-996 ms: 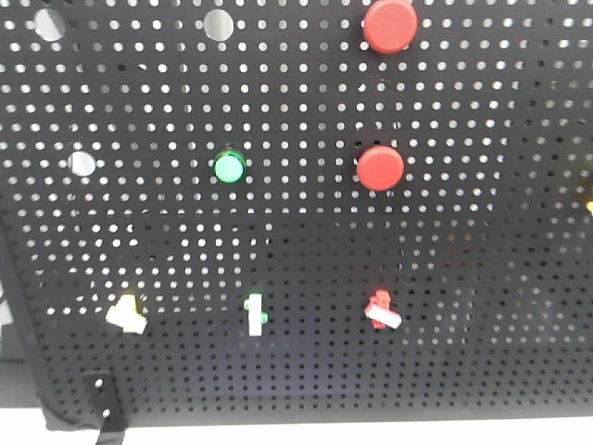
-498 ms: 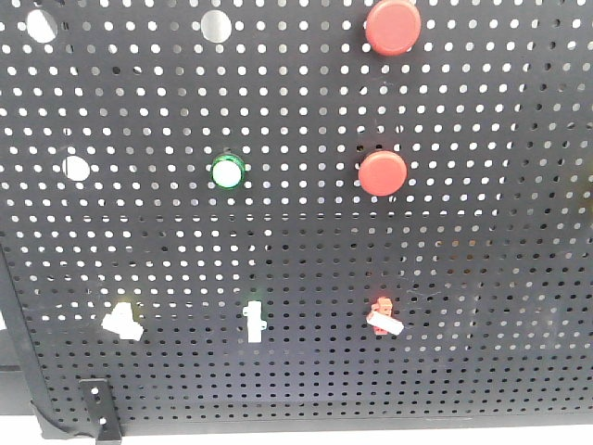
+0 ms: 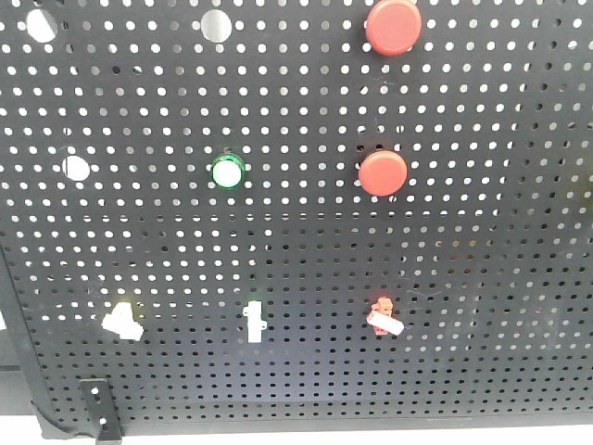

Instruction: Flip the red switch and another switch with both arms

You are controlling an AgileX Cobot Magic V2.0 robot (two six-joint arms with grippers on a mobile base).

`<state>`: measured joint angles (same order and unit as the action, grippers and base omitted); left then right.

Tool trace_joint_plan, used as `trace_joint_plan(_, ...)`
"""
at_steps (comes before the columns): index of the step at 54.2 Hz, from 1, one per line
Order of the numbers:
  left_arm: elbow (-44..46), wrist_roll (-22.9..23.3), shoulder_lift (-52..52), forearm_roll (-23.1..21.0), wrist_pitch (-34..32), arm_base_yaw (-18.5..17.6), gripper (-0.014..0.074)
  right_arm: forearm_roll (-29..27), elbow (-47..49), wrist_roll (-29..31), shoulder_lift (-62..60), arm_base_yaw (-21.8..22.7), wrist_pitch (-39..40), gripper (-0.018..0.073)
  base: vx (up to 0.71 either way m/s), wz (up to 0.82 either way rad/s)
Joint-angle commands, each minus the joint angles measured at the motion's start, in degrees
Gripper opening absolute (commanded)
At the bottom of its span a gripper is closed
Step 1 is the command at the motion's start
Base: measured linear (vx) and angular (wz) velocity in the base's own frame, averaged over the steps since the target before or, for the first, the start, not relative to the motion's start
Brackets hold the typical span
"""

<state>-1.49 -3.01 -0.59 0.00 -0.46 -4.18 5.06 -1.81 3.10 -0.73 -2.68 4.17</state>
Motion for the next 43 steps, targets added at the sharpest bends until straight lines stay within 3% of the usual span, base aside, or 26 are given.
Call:
trace_joint_plan(1,0.0,0.6,-1.0,0.0,-16.6,0.1,0.0002,-2.0,3.4,-2.0,-0.5,0.2,7.3,-0.0006,0.0,0.0)
trace_joint_plan(8,5.7,0.6,-1.0,0.0,-22.6,0.1,0.0002,-2.4,11.9,-2.7,1.2,0.2,3.2,-0.0006,0.0,0.0)
trace_joint_plan(20,23.4,0.4,6.2,0.4,-9.1,0.1,0.0002,-1.3,27.9,-2.6,12.8,0.2,-5.6,-0.0006,0.0,0.0)
trace_joint_plan(28,29.6,0.4,15.0,0.3,-2.0,0.1,0.0002,-1.4,29.5,-2.6,20.6,0.2,-2.2,-0.0006,0.0,0.0)
trace_joint_plan(43,29.5,0.5,28.1,0.0,-2.0,0.0,0.0002,-1.9,29.3,-2.7,29.4,0.2,0.4,-0.0006,0.0,0.0)
